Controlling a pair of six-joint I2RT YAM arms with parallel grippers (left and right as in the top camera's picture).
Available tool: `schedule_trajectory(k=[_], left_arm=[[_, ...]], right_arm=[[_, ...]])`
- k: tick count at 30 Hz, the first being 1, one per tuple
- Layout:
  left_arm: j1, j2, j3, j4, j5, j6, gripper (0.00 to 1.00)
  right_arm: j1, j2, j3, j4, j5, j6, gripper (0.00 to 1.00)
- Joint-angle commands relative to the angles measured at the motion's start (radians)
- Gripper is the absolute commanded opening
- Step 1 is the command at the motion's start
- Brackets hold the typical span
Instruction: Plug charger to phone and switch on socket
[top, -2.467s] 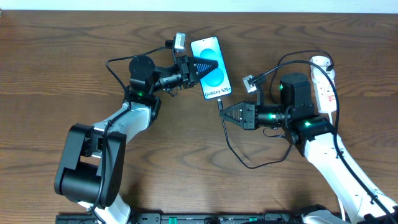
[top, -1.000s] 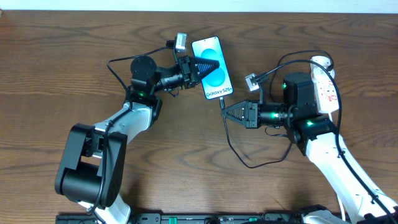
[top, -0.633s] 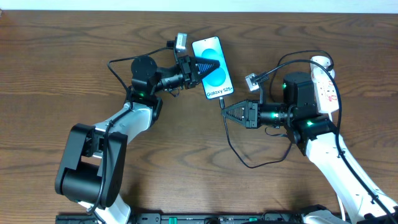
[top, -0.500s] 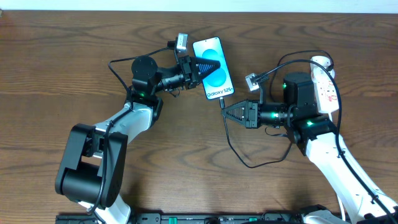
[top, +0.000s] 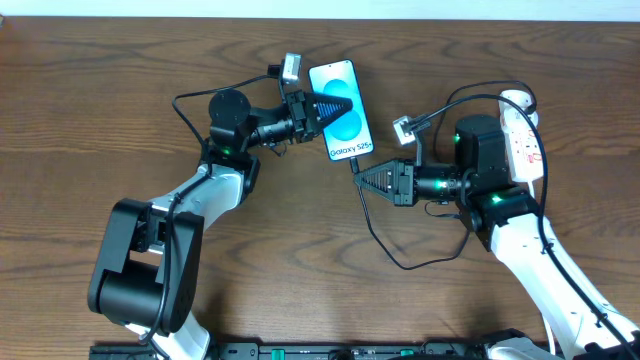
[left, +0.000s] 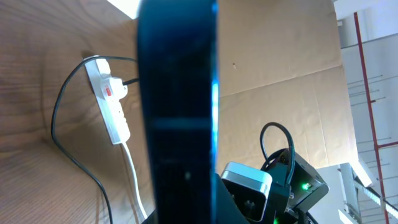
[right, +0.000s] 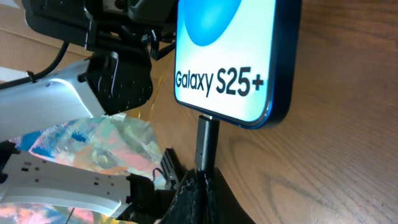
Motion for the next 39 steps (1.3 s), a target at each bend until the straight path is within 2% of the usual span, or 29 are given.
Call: schedule_trajectory(k=[1, 7, 12, 18, 21, 27, 33, 36, 39], left_arm=[[-0.011, -0.014, 0.026, 0.010, 0.090, 0.035, 0.08], [-0.029, -0.014, 0.026, 0.010, 0.091, 0.034, 0.07], [-0.034, -0.014, 0.026, 0.010, 0.095, 0.035, 0.07], [-0.034, -0.014, 0.026, 0.010, 0.095, 0.035, 0.07], [-0.034, -0.014, 0.026, 0.010, 0.101, 0.053, 0.07], [-0.034, -0.014, 0.026, 0.010, 0.114, 0.206, 0.07], [-0.034, -0.014, 0.026, 0.010, 0.116, 0.350, 0.08], [-0.036, -0.014, 0.026, 0.009, 0.088, 0.349, 0.08], [-0.048, -0.014, 0.026, 0.004, -0.007, 0.319, 0.08]], right_arm=[[0.005, -0.015, 0.005, 0.020, 0.049, -0.042, 0.01], [0.038, -0.015, 0.005, 0.050, 0.149, -0.061, 0.01], [0.030, -0.015, 0.005, 0.203, 0.148, -0.013, 0.01], [0.019, -0.017, 0.006, 0.217, 0.145, -0.024, 0.01], [0.017, -0.017, 0.005, 0.135, 0.147, -0.064, 0.02], [-0.024, -0.040, 0.006, -0.026, 0.054, -0.173, 0.23], [-0.188, -0.196, 0.006, -0.079, -0.077, -0.241, 0.55], [-0.305, -0.314, 0.006, -0.110, -0.088, -0.254, 0.63], [-0.435, -0.438, 0.006, -0.151, -0.071, -0.280, 0.70]])
